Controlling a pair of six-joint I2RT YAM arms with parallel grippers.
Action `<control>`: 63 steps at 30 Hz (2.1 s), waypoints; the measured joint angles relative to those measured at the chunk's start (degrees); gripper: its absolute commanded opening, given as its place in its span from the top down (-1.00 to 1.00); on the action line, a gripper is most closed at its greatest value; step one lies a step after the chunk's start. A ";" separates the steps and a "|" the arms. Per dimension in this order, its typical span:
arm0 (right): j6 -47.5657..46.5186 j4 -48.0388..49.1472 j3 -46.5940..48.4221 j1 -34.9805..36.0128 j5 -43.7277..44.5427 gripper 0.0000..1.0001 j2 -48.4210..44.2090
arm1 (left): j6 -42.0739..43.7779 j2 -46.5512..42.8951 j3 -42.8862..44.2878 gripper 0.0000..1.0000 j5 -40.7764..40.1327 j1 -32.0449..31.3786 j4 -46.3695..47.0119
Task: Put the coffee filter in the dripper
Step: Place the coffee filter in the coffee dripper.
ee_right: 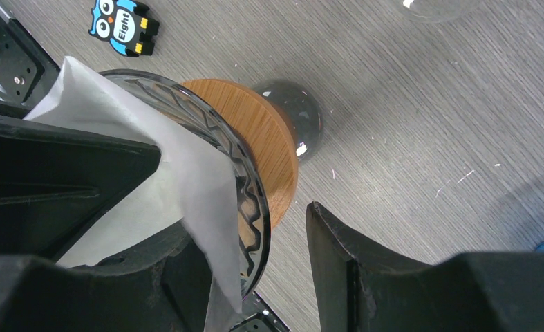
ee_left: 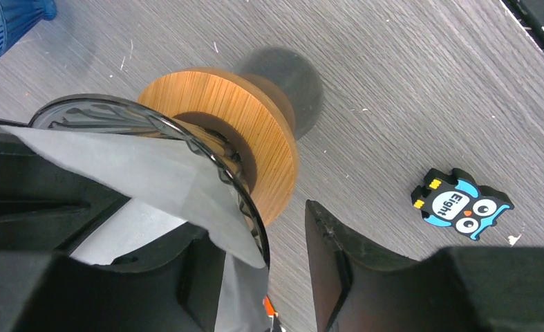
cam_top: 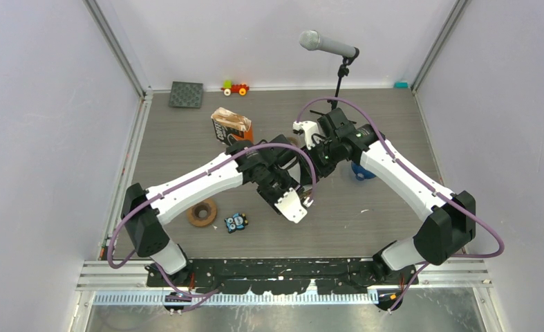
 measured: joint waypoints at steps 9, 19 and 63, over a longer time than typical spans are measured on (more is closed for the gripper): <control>-0.09 0.02 -0.33 0.00 0.00 -0.08 0.00 | 0.26 0.00 -1.29 0.29 -0.50 -0.44 1.95; -0.17 0.04 -0.44 0.00 -0.15 -0.08 0.00 | 0.35 0.00 -1.36 0.52 -1.92 -1.18 3.04; -0.39 0.02 -1.07 0.00 -0.13 -0.08 0.00 | -1.64 -3.39 -5.73 -0.25 -5.75 -1.75 6.43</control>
